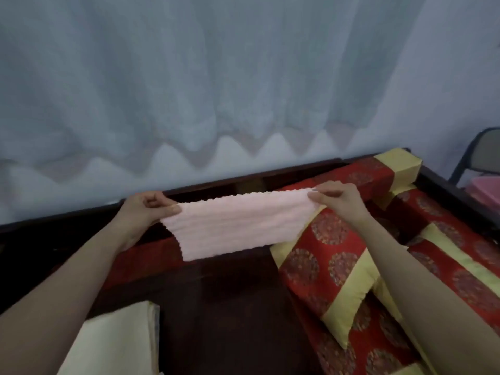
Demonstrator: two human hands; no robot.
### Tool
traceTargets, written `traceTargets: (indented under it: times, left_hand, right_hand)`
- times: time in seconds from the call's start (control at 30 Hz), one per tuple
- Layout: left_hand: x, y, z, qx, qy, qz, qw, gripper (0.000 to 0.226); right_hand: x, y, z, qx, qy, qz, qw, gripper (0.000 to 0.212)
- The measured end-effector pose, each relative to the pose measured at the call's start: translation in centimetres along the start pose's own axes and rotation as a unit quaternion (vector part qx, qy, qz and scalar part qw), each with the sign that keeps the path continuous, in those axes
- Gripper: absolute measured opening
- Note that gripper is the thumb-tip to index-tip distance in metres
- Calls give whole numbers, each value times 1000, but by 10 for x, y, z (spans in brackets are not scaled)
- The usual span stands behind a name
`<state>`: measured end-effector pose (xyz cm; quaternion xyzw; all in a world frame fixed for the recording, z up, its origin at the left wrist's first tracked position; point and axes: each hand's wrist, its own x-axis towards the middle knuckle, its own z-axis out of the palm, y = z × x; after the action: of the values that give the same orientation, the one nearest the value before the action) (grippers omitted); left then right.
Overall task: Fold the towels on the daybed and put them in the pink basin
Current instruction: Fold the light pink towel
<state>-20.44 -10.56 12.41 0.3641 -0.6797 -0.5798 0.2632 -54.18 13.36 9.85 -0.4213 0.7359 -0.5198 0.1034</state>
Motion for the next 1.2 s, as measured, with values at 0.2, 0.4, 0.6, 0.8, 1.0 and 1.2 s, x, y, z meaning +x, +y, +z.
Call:
traceTargets:
  times: [0.2, 0.4, 0.6, 0.8, 1.0, 1.2]
  left_hand:
    - [-8, 90, -34, -12, 42, 117, 992, 15]
    - [-18, 136, -57, 64, 99, 196, 974, 18]
    - [-29, 139, -78, 425, 45, 225, 875, 12]
    - [-59, 84, -72, 339, -102, 138, 925, 20]
    - [-108, -21, -38, 268, -319, -36, 908, 19]
    - [-123, -127, -7, 277, -266, -92, 919, 8]
  right_hand:
    - [35, -82, -35, -77, -54, -98, 991, 9]
    - [51, -143, -42, -48, 34, -137, 989, 10]
    - [49, -159, -35, -122, -1, -158, 980, 19]
    - [13, -116, -26, -64, -148, -94, 982, 10]
    - [-63, -33, -3, 52, -317, 100, 942, 12]
    - [-139, 49, 40, 58, -310, 241, 918, 13]
